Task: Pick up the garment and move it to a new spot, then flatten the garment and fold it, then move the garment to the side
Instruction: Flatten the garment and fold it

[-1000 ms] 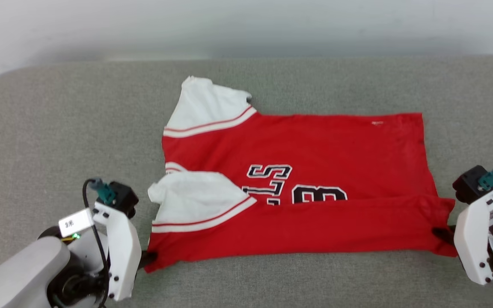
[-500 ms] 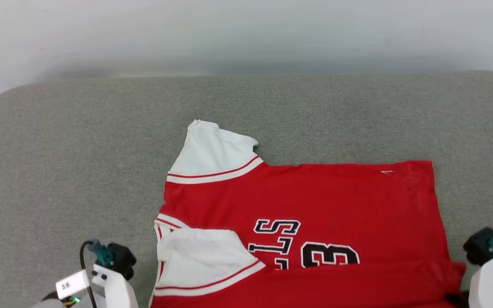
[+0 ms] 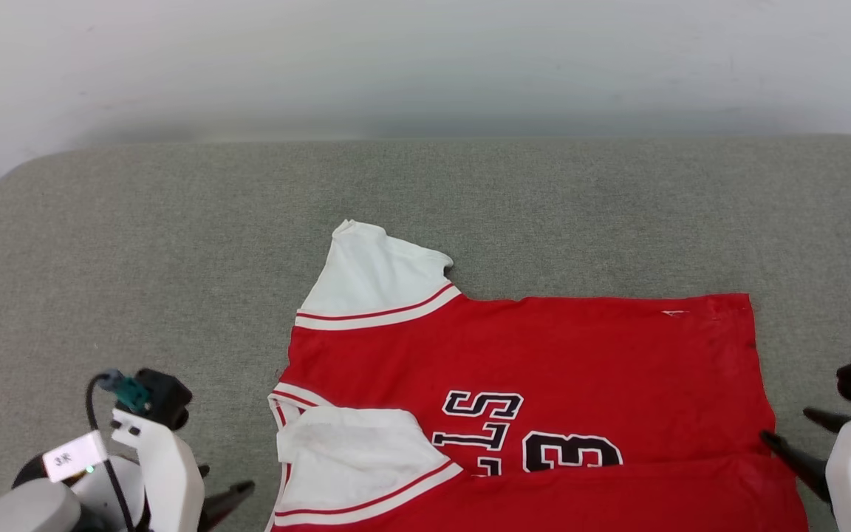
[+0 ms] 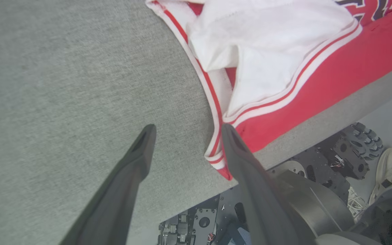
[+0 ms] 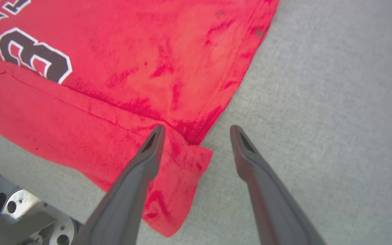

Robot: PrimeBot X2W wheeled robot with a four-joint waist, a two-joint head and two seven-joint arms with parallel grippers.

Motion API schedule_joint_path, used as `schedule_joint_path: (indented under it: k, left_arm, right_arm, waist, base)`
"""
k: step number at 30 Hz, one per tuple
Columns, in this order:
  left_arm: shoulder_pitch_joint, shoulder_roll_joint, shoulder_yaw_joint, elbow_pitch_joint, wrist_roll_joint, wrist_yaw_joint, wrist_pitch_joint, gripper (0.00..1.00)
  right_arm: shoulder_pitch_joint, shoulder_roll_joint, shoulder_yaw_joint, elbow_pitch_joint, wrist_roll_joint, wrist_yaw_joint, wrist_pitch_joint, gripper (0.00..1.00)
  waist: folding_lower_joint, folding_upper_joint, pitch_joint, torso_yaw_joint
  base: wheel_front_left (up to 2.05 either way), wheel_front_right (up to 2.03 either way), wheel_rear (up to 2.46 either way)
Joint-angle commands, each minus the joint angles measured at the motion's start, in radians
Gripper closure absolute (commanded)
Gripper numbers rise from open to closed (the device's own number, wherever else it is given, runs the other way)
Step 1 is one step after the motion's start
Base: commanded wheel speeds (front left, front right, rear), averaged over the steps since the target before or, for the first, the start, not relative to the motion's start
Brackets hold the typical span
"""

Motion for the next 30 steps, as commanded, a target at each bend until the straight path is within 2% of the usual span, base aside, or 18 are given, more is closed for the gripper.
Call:
schedule_joint_path:
  k: [1,5,6,11,15,21,30]
  left_arm:
    - [-0.021,0.017,0.021,-0.020,0.000,0.010,-0.015,0.00]
    - [-0.071,0.046,0.080,-0.054,0.034,0.032,-0.076,0.00]
    - [-0.128,0.039,0.118,-0.044,0.093,0.054,-0.137,0.00]
    - [-0.245,-0.013,0.149,0.019,0.160,0.058,-0.188,0.00]
    - [-0.356,-0.066,0.146,0.074,0.196,0.045,-0.158,0.00]
    - [-0.543,-0.118,0.134,0.168,0.201,0.007,-0.021,0.00]
    - [-0.783,-0.158,0.094,0.310,0.155,-0.043,0.304,0.00]
  right_arm:
    - [-0.005,0.019,-0.031,-0.011,-0.029,0.000,-0.034,0.00]
    - [-0.012,0.090,-0.174,-0.033,-0.130,0.000,-0.152,0.00]
    - [-0.004,0.176,-0.280,-0.057,-0.218,0.000,-0.234,0.00]
    - [0.023,0.334,-0.435,-0.128,-0.384,0.000,-0.356,0.00]
    - [0.058,0.455,-0.522,-0.202,-0.496,0.000,-0.421,0.00]
    - [0.105,0.585,-0.550,-0.302,-0.584,0.000,-0.471,0.00]
    - [0.060,0.628,-0.530,-0.335,-0.610,0.000,-0.515,0.00]
  waist:
    - [0.0000,0.0000,-0.006,0.001]
    - [0.0000,0.0000,-0.004,-0.002]
    - [0.0000,0.0000,0.011,-0.010]
    - [0.0000,0.0000,0.054,-0.032]
    - [0.0000,0.0000,0.104,-0.056]
    - [0.0000,0.0000,0.202,-0.102]
    - [0.0000,0.0000,0.345,-0.168]
  base:
    - [0.00,0.00,0.00]
    - [0.00,0.00,0.00]
    - [0.00,0.00,0.00]
    - [0.00,0.00,0.00]
    - [0.00,0.00,0.00]
    - [0.00,0.00,0.00]
    - [0.00,0.00,0.00]
